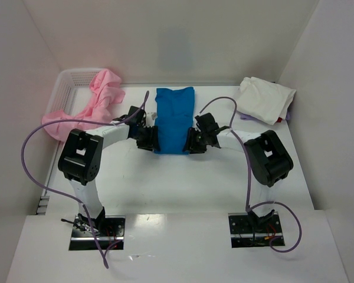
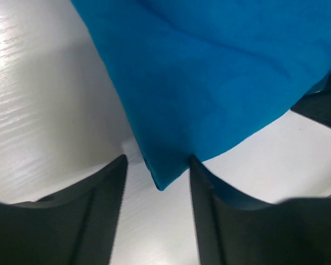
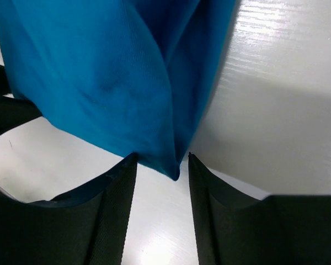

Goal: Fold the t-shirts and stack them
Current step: Grab one side of the 2/3 rectangular tshirt with both arms, then fold the long partially folded tshirt into a neat square

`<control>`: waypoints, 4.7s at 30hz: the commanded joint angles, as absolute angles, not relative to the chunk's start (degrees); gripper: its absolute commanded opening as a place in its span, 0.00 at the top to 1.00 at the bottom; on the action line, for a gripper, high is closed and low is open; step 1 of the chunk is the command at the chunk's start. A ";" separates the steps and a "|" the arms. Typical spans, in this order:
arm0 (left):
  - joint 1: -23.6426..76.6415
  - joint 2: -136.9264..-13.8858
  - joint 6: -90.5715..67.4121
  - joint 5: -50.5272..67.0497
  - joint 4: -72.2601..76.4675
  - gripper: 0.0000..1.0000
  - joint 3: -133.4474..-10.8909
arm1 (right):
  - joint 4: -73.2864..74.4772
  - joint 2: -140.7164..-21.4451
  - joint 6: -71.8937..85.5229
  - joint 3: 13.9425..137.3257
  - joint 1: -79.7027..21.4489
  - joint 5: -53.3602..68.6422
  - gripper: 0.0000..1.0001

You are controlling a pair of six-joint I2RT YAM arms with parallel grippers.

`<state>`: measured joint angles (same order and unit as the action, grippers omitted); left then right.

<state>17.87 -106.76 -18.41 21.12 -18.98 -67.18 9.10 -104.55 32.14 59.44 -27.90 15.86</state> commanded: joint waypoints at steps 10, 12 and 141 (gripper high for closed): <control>17.93 -108.98 -18.54 24.08 -17.31 0.81 -68.82 | 5.63 -105.82 32.26 60.03 -28.48 15.29 1.00; 17.93 -108.46 -18.54 24.08 -17.84 0.93 -68.82 | 5.63 -105.82 32.26 60.03 -28.48 15.29 1.00; 7.47 -141.15 -24.17 18.19 -21.00 0.84 -118.74 | 27.95 -156.88 23.55 145.11 -17.40 20.39 1.00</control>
